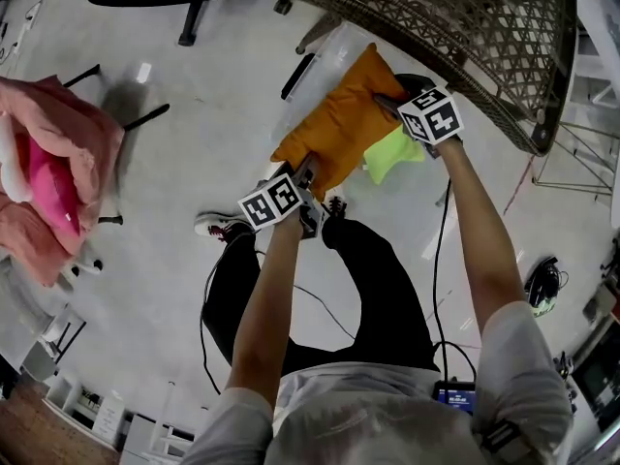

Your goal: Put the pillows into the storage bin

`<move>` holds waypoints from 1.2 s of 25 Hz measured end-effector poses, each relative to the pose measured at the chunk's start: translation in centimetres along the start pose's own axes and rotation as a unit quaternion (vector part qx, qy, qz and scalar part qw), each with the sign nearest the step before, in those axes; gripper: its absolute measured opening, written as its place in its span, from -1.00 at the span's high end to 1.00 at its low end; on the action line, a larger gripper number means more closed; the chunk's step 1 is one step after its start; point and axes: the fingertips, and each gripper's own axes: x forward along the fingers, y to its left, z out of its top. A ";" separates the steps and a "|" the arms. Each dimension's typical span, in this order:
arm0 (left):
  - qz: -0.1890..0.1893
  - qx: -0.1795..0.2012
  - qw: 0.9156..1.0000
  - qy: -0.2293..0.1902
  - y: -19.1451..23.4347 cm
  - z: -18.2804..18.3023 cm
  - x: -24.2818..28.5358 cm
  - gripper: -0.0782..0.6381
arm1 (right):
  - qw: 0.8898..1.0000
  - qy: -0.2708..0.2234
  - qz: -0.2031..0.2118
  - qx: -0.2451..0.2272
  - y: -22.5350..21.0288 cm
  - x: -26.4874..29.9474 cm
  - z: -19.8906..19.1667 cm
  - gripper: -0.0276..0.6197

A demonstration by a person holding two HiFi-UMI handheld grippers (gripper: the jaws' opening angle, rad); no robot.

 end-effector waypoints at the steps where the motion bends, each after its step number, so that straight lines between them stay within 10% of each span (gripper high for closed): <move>1: -0.001 -0.005 1.000 -0.003 0.0 0.1 0.1 0.05 | 1.000 -0.002 -0.003 -0.006 -0.1 0.1 0.5 0.06; 17: -0.020 -0.032 0.999 0.006 0.2 0.3 0.4 0.07 | 0.997 0.009 -0.012 -0.074 2.8 1.5 2.6 -0.07; 30: 0.025 0.048 0.994 -0.100 -0.1 14.8 -18.7 0.09 | 0.987 -0.048 0.009 -0.150 16.1 -3.5 20.6 -0.09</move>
